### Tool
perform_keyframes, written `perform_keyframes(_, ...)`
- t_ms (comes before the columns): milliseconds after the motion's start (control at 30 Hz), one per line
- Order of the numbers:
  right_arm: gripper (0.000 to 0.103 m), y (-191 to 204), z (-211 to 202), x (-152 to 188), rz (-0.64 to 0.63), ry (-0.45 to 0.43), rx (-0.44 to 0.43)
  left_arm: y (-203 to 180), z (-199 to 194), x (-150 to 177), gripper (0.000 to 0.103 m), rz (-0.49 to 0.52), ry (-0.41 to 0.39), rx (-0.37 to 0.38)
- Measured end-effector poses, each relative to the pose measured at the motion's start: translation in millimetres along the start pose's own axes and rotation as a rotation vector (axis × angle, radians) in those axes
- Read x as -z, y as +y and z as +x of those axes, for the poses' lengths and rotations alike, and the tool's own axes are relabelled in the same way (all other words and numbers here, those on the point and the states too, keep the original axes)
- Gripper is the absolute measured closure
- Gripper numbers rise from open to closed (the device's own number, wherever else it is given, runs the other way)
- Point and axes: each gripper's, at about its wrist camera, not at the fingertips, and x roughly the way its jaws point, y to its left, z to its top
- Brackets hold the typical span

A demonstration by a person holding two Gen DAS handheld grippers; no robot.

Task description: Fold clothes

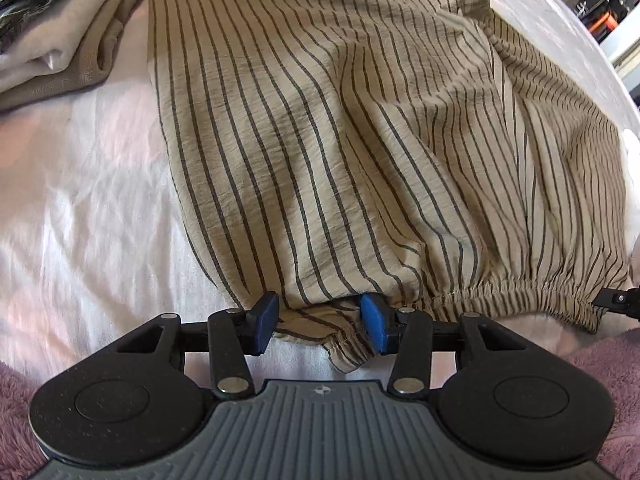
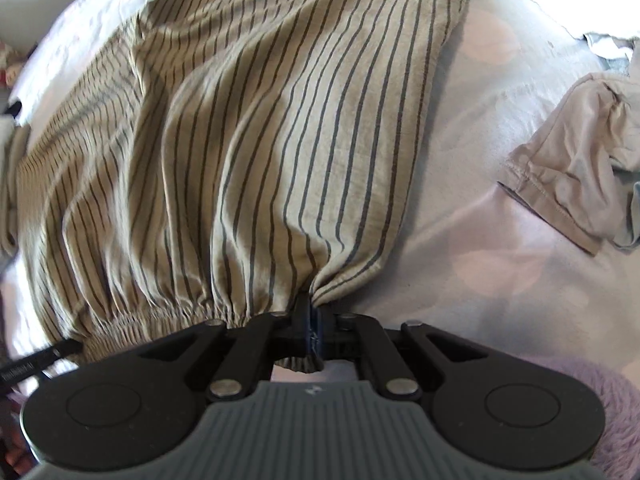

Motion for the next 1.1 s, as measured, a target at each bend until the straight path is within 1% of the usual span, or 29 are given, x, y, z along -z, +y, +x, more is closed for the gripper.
perform_keyframes(67,0.099,-2.3,-3.7,-0.2,0.009,-0.024,-0.029,5.8,-8.8,2.8,0.059,-0.012,-0.053,0.044)
perform_keyframes(133,0.099,1.7,-7.7,-0.4,0.011,-0.057,-0.06,15.2,-20.1,4.5,0.059,-0.051,-0.121,0.107)
perform_keyframes(200,0.099,6.2,-12.5,-0.7,0.01,-0.089,-0.086,25.2,-28.4,5.8,0.059,-0.102,-0.173,0.142)
perform_keyframes(400,0.099,17.6,-34.8,0.8,-0.001,-0.201,-0.145,43.9,-30.7,6.4,0.059,-0.205,-0.2,0.137)
perform_keyframes(467,0.099,38.2,-33.3,-1.9,-0.017,-0.224,-0.154,47.3,-33.2,5.7,0.059,-0.22,-0.219,0.145)
perform_keyframes(500,0.099,37.0,-43.4,6.8,-0.036,-0.234,-0.155,48.8,-34.4,5.5,0.059,-0.228,-0.228,0.151)
perform_keyframes(600,0.1,64.3,-52.0,11.1,-0.135,-0.271,-0.149,48.4,-31.5,2.9,0.059,-0.236,-0.231,0.173)
perform_keyframes(667,0.1,84.3,-53.9,11.6,-0.211,-0.291,-0.15,47.8,-28.8,0.3,0.059,-0.207,-0.211,0.189)
perform_keyframes(733,0.1,105.3,-53.6,12.6,-0.293,-0.307,-0.163,47.9,-29.6,0.4,0.059,-0.211,-0.212,0.189)
perform_keyframes(867,0.1,141.5,-47.6,21.0,-0.424,-0.288,-0.221,47.9,-31.1,0.8,0.059,-0.21,-0.216,0.196)
perform_keyframes(933,0.1,156.3,-41.8,25.5,-0.469,-0.264,-0.269,49.7,-32.7,1.2,0.059,-0.22,-0.22,0.204)
perform_keyframes(1033,0.1,175.9,-34.9,41.8,-0.528,-0.211,-0.324,52.6,-34.7,1.7,0.06,-0.239,-0.226,0.213)
perform_keyframes(1100,0.1,187.5,-28.4,53.2,-0.565,-0.169,-0.34,54.8,-35.6,1.9,0.06,-0.255,-0.231,0.217)
